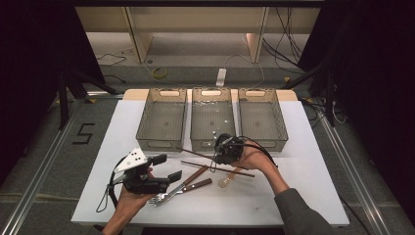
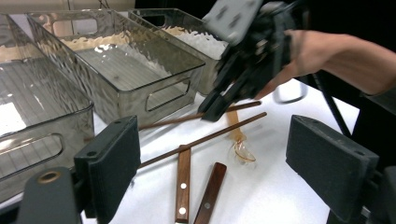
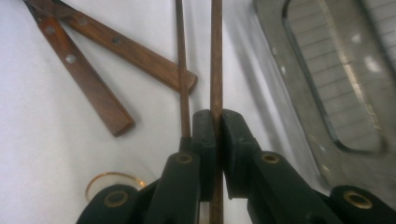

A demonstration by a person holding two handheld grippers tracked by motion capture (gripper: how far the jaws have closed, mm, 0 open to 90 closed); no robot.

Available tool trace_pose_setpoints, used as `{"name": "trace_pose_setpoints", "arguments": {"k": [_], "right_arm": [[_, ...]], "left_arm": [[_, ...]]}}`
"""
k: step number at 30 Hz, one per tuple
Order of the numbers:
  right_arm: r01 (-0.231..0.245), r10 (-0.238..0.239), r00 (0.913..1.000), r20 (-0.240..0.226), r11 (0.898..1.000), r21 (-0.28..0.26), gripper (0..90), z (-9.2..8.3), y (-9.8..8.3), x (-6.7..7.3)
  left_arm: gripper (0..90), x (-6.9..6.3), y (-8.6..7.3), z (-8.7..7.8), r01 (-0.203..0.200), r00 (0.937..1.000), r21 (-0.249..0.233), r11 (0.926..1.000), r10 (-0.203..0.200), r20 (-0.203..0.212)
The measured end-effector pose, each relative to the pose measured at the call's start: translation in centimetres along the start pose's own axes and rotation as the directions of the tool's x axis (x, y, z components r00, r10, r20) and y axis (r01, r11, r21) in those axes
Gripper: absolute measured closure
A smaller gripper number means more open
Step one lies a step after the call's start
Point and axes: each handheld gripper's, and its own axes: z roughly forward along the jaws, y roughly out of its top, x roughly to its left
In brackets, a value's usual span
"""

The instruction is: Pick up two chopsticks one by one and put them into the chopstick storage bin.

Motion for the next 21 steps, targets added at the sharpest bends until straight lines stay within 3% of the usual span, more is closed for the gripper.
{"name": "trace_pose_setpoints", "arguments": {"k": [4, 8, 9, 12, 15, 21], "right_arm": [[0.000, 0.001, 0.9999, 0.017, 0.999, -0.053, 85.1, -1.5, -0.1, 0.9], [0.023, -0.014, 0.9969, 0.077, 0.993, -0.119, 85.1, -3.3, -0.6, 3.2], [0.023, -0.014, 0.9969, 0.077, 0.993, -0.119, 85.1, -3.3, -0.6, 3.2], [-0.003, 0.017, 0.9974, 0.070, 0.980, -0.198, 85.1, -4.5, -1.3, 4.2], [-0.015, 0.030, 0.9973, 0.068, 0.977, -0.212, 85.1, -4.8, -1.5, 4.4], [-0.072, 0.090, 0.9948, 0.048, 0.955, -0.288, 85.0, -5.4, -2.2, 5.2]], "left_arm": [[17.1, 0.2, 0.0, 0.1, 0.021, 0.9998, 0.007, 0.9998, -0.021, -0.003], [17.2, 0.0, 0.1, 0.3, 0.027, 0.9996, 0.006, 0.9996, -0.027, 0.000], [17.3, 0.0, 0.1, 0.3, 0.027, 0.9996, 0.006, 0.9996, -0.027, 0.000], [17.3, 0.0, 0.0, 0.5, 0.037, 0.9993, 0.009, 0.9993, -0.037, -0.003], [17.5, 0.1, 0.1, 0.8, 0.062, 0.9981, 0.007, 0.9981, -0.062, 0.005], [18.0, 0.4, 0.1, 1.7, 0.128, 0.9917, -0.002, 0.9918, -0.128, 0.017]]}}
